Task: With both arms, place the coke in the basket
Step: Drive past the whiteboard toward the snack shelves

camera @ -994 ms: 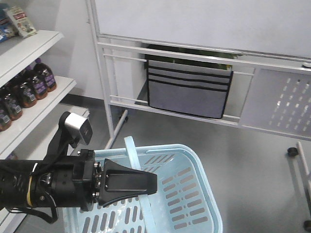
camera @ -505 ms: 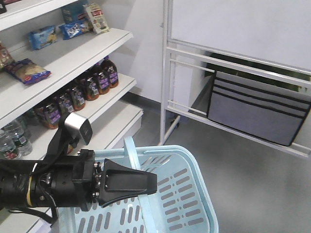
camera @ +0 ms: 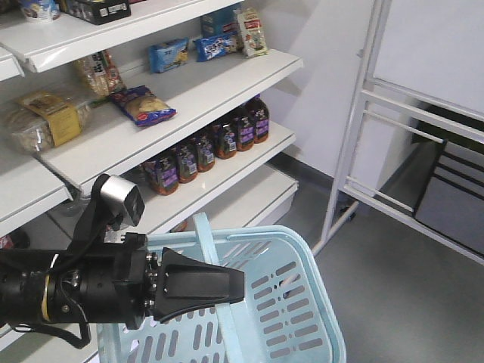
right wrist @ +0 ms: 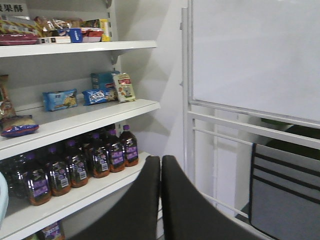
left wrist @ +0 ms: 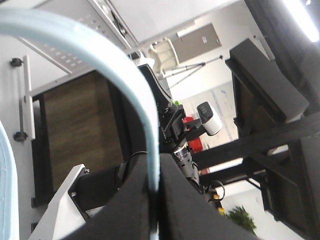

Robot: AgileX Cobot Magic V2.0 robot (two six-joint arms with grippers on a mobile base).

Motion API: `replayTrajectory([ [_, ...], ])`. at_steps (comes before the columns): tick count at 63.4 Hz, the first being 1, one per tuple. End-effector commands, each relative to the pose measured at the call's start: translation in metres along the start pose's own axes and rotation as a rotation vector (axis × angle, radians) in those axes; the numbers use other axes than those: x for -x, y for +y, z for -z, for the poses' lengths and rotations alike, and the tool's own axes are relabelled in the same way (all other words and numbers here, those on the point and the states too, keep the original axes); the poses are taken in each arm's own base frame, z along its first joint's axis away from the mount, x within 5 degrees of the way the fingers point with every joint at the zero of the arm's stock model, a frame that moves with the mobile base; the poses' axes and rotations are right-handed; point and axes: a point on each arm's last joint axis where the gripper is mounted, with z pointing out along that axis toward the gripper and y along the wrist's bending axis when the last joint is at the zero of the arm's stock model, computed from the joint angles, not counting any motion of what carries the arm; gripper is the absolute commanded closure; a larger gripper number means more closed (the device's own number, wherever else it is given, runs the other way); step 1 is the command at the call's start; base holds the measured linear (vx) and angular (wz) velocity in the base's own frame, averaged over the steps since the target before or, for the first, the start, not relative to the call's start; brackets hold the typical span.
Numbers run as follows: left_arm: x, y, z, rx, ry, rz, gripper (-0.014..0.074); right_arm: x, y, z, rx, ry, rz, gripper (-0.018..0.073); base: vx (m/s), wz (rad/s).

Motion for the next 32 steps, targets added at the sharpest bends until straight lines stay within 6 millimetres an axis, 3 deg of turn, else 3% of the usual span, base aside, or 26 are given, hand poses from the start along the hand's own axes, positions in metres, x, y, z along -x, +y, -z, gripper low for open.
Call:
replayTrajectory([
  [1, -0.0031, -0.0338, 0.0031, -0.25, 0.052, -0.027, 0.0603, 0.0031, 0.0005, 0.001, 0.005, -0.077, 0.012, 0.0564, 0.1, 0.4],
  [32, -0.0031, -0.0338, 0.0031, -0.25, 0.052, -0.027, 0.0603, 0.0031, 0.0005, 0.001, 0.005, -0.077, 0.012, 0.0564, 0.1, 0.4],
])
